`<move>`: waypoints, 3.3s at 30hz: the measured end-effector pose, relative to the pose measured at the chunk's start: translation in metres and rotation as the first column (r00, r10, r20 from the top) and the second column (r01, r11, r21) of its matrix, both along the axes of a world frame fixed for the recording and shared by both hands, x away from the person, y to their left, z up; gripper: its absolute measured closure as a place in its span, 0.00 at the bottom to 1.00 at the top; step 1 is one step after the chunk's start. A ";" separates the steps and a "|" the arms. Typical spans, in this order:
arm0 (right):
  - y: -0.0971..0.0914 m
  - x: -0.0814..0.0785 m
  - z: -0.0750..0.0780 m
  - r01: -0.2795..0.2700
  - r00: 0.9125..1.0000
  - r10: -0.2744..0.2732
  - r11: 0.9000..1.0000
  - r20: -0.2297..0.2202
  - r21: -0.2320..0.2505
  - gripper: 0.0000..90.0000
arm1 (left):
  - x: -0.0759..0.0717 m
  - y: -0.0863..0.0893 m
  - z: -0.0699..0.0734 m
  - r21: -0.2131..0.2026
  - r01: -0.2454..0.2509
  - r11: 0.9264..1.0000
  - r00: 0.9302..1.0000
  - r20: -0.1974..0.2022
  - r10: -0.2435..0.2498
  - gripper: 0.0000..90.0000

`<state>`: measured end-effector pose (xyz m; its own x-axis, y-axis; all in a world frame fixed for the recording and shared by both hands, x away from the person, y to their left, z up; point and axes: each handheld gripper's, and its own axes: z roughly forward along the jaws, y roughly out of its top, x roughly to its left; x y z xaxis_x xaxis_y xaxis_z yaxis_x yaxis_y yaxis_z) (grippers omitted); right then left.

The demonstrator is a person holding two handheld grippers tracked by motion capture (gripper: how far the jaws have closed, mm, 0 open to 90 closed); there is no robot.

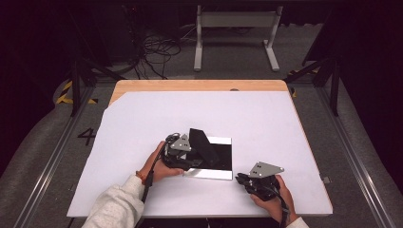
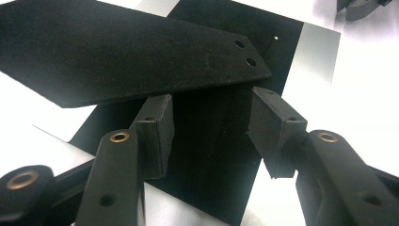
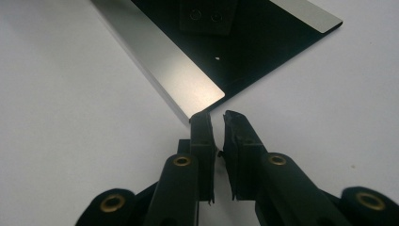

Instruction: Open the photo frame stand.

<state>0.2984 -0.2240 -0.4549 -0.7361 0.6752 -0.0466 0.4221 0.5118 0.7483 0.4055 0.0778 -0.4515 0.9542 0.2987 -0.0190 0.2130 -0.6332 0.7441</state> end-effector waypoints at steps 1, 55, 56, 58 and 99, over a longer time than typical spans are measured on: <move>0.000 0.000 0.000 0.000 1.000 0.000 1.000 0.001 -0.001 0.92 | 0.000 0.000 0.000 -0.002 -0.001 1.000 1.000 -0.010 0.001 0.56; 0.001 0.000 -0.001 -0.012 1.000 0.012 1.000 0.000 0.011 0.90 | 0.006 -0.006 -0.004 -0.105 -0.155 0.982 0.978 -0.155 0.137 0.44; 0.002 0.000 -0.001 -0.013 1.000 0.013 1.000 0.000 0.011 0.89 | 0.006 -0.007 -0.005 -0.101 -0.150 0.983 0.979 -0.155 0.134 0.45; 0.002 0.000 -0.001 -0.015 1.000 0.015 1.000 -0.002 0.011 0.89 | 0.005 -0.010 -0.006 -0.094 -0.156 0.983 0.977 -0.160 0.140 0.47; 0.002 0.000 -0.002 -0.019 1.000 0.019 1.000 0.000 0.008 0.88 | -0.003 -0.027 -0.010 -0.093 -0.095 0.991 0.972 -0.223 0.072 0.85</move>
<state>0.2986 -0.2222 -0.4573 -0.7491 0.6611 -0.0411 0.4125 0.5142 0.7520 0.4029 0.0509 -0.4612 0.8951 0.3627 -0.2592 0.4267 -0.5291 0.7334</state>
